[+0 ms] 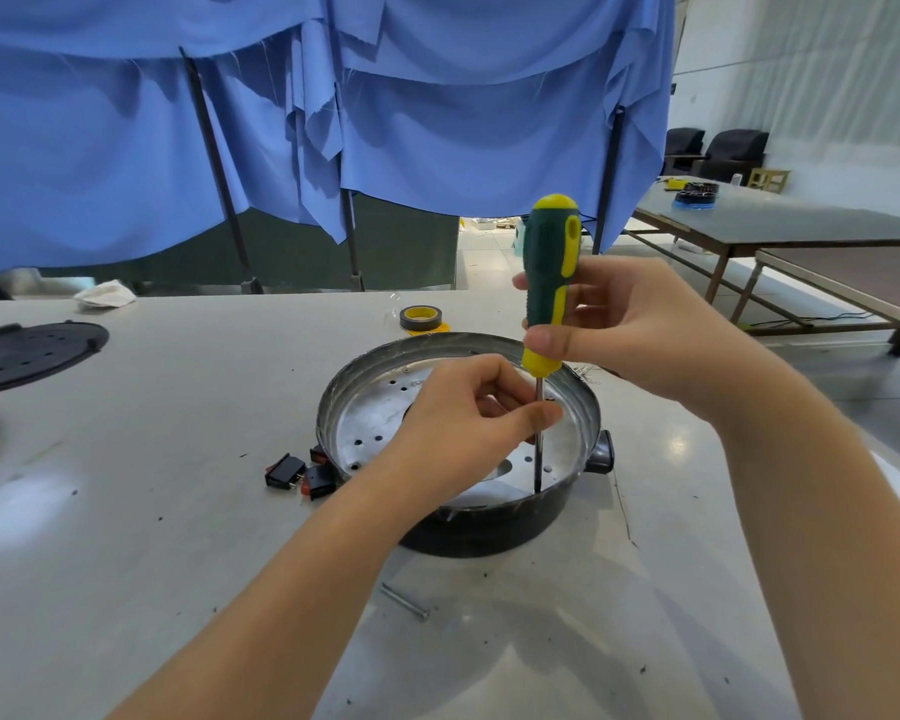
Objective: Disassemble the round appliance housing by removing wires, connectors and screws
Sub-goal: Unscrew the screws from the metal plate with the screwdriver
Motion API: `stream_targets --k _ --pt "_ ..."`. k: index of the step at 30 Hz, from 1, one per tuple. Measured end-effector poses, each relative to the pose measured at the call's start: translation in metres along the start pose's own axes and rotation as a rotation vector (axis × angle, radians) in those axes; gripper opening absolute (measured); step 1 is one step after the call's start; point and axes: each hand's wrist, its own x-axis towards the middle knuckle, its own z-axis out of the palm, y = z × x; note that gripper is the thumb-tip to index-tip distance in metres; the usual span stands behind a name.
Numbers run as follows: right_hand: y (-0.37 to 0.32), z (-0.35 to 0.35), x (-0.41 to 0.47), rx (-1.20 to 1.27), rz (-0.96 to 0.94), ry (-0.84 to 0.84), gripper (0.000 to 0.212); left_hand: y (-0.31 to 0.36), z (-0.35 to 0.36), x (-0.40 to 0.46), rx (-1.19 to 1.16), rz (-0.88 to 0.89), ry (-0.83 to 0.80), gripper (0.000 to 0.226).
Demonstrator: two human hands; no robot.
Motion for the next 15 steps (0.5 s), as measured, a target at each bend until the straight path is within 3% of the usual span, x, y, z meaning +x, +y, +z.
stream_targets --k 6,9,15 --pt "-0.0023 -0.0016 -0.0035 0.183 0.047 -0.151 0.039 0.0010 0.0005 -0.0003 -0.017 -0.038 -0.001 0.016" --pt "-0.0020 -0.0024 -0.0023 0.196 0.077 -0.173 0.042 0.0032 0.0006 -0.0016 -0.024 -0.037 -0.075 0.008" --pt "-0.0011 -0.0030 -0.0013 0.090 0.074 -0.130 0.038 0.0020 0.0001 -0.0033 -0.083 -0.075 -0.089 0.020"
